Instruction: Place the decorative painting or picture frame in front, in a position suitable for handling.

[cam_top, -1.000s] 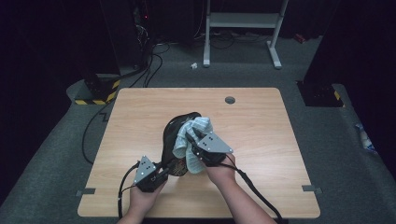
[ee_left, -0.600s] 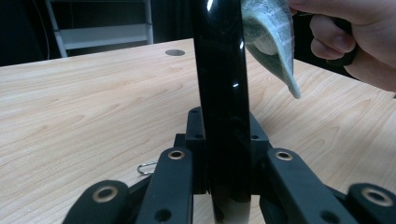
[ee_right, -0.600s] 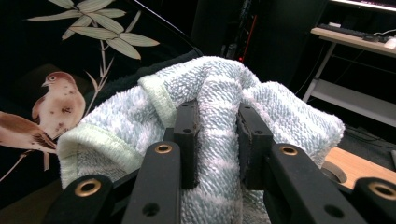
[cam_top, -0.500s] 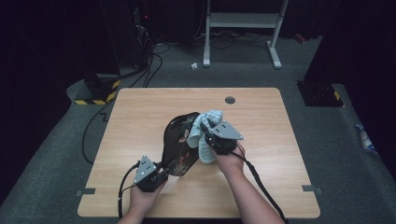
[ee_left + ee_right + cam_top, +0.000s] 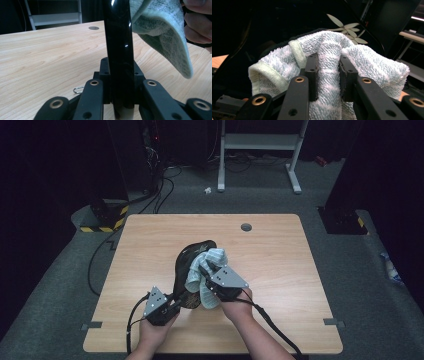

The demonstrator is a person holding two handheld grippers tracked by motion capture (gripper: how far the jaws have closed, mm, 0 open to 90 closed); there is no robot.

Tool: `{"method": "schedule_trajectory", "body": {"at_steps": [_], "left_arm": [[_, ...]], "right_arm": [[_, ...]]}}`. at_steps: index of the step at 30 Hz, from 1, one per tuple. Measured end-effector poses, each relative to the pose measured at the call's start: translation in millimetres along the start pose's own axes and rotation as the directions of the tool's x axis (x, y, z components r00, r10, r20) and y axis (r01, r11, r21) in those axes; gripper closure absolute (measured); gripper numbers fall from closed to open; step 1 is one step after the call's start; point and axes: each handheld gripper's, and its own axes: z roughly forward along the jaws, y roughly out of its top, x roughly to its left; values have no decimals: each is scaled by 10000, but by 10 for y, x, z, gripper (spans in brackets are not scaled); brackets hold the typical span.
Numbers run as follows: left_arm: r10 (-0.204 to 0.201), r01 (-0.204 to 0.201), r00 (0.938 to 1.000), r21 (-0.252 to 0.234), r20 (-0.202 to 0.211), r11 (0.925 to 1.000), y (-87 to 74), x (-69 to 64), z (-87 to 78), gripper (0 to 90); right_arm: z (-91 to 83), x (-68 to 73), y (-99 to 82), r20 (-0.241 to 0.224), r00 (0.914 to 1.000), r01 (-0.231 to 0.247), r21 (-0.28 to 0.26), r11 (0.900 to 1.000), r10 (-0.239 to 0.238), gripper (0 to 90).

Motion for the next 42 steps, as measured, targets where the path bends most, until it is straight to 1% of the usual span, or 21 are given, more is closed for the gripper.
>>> {"method": "schedule_trajectory", "body": {"at_steps": [2,10,17,20,23,28,33,37,39,42], "left_arm": [[6,-6,10000,16,-4,10000,2,1,0,783],[55,-55,10000,50,-19,10000,8,5,0,783],[30,-30,10000,49,13,10000,5,2,-1,784],[25,-25,10000,51,18,10000,5,3,-1,784],[39,-39,10000,52,9,10000,5,6,-2,784],[31,-31,10000,48,9,10000,5,5,-2,784],[27,-28,10000,39,20,10000,4,8,-1,785],[19,-19,10000,38,23,10000,4,9,-1,785],[9,-9,10000,40,28,10000,4,9,-1,785],[-7,7,10000,41,25,10000,5,9,0,785]], "right_arm": [[15,-37,-10,-15,9999,-105,45,9999,105,723],[107,-297,-67,535,9974,-507,380,9980,487,723],[159,-537,-106,1070,9905,-925,585,9940,858,724],[168,-582,-123,1192,9887,-990,620,9932,911,724],[152,-525,-120,1081,9910,-855,616,9944,785,724],[98,-349,-101,673,9966,-517,477,9975,485,724],[38,-156,-89,210,9994,-297,312,9991,290,724],[9,-39,-94,-7,9998,-178,255,9995,178,723],[11,-27,-103,21,10000,-87,261,9996,86,723],[37,-96,-116,77,9997,-232,353,9991,229,722]]}}
